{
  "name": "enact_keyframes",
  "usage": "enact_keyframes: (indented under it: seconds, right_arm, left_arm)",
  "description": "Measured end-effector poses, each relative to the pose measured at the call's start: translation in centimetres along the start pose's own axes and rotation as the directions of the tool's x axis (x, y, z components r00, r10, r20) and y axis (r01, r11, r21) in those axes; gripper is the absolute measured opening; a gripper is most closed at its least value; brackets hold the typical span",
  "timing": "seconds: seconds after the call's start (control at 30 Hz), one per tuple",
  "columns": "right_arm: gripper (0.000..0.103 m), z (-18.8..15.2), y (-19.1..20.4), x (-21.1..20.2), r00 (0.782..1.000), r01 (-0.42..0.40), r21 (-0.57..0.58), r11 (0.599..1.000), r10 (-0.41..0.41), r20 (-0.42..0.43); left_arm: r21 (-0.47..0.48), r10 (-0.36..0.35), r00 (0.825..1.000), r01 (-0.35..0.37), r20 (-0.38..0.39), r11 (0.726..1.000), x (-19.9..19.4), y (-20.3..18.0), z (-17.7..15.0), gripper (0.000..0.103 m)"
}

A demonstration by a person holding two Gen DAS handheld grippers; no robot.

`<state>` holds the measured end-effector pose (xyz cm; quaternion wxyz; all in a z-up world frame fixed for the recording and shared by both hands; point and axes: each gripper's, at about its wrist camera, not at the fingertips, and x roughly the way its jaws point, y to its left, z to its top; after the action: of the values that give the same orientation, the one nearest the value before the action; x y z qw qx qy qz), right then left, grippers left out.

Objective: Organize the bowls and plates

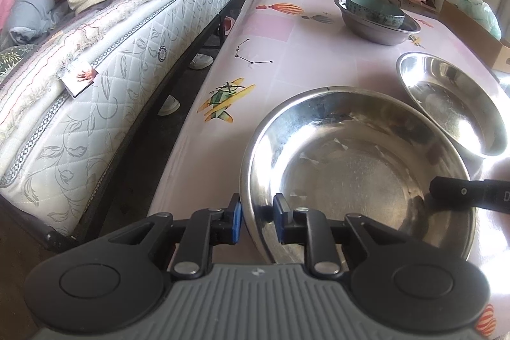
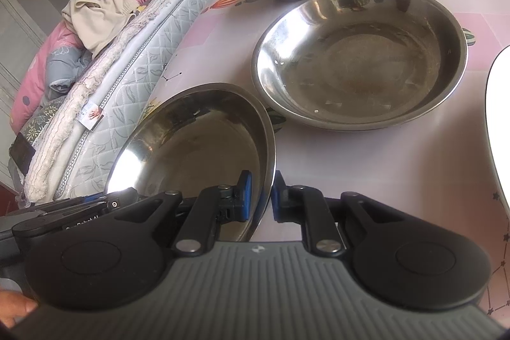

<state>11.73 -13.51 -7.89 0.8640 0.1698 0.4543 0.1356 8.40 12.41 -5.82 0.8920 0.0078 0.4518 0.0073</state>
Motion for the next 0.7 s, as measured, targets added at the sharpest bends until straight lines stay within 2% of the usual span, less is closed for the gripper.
enact_keyframes:
  seconds: [0.4,0.7]
  right_arm:
    - [0.013,0.47,-0.67,0.38,1.000,-0.015,0.030,0.999,0.015,0.012]
    - [0.013,0.49,-0.18,0.66,1.000,-0.001,0.002,1.000,0.001,0.029]
  left_arm:
    - [-0.005,-0.002,1.000,0.002,-0.004,1.000,0.60,-0.13,0.38,0.027]
    - [0.006,0.016,1.000,-0.016,0.005,1.000,0.75,-0.48,0.68,0.027]
